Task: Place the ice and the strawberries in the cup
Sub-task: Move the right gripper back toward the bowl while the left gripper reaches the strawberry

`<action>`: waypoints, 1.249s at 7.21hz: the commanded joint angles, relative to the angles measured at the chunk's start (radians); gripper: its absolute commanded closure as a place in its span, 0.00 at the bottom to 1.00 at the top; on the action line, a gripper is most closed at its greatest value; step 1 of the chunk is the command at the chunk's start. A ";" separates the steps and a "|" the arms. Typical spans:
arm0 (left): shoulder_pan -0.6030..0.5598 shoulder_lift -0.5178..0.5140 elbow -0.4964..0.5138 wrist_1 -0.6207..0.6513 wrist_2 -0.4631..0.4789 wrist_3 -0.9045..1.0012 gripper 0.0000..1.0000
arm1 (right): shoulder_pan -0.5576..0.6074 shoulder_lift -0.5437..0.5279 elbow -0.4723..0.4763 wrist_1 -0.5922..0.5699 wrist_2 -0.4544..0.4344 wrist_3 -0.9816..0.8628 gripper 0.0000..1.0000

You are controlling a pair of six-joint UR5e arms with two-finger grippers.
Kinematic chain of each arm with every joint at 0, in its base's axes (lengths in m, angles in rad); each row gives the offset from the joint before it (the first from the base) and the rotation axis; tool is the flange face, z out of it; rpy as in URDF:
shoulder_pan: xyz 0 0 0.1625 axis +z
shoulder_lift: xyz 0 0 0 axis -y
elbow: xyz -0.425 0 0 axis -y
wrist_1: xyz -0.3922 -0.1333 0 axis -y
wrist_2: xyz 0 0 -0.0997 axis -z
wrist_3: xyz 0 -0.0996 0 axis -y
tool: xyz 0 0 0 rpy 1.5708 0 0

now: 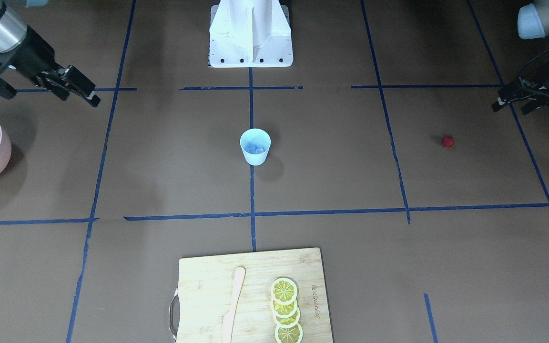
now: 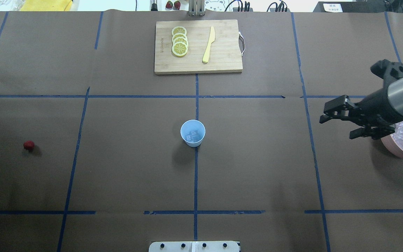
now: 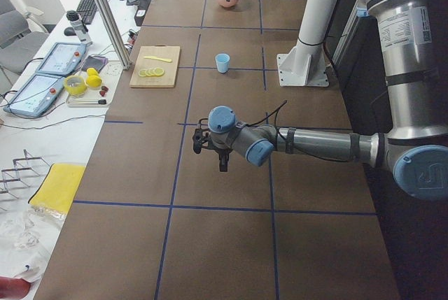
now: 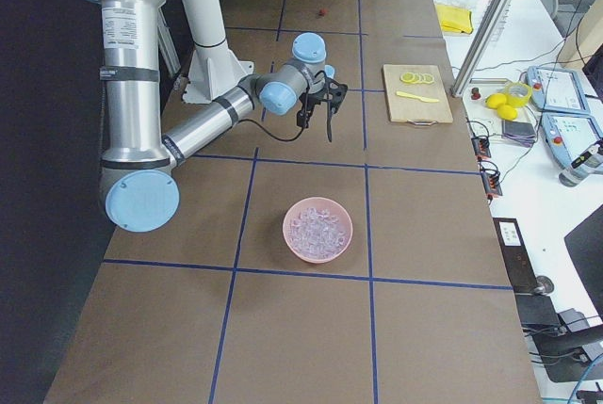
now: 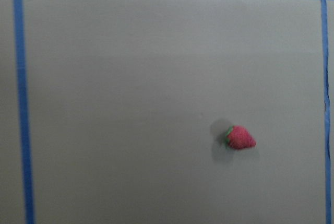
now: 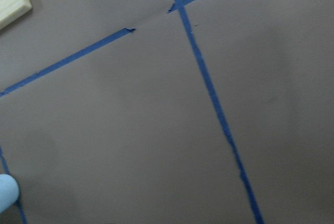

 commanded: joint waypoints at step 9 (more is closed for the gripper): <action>0.338 -0.138 0.094 -0.028 0.357 -0.463 0.10 | 0.032 -0.105 0.043 0.004 0.014 -0.123 0.01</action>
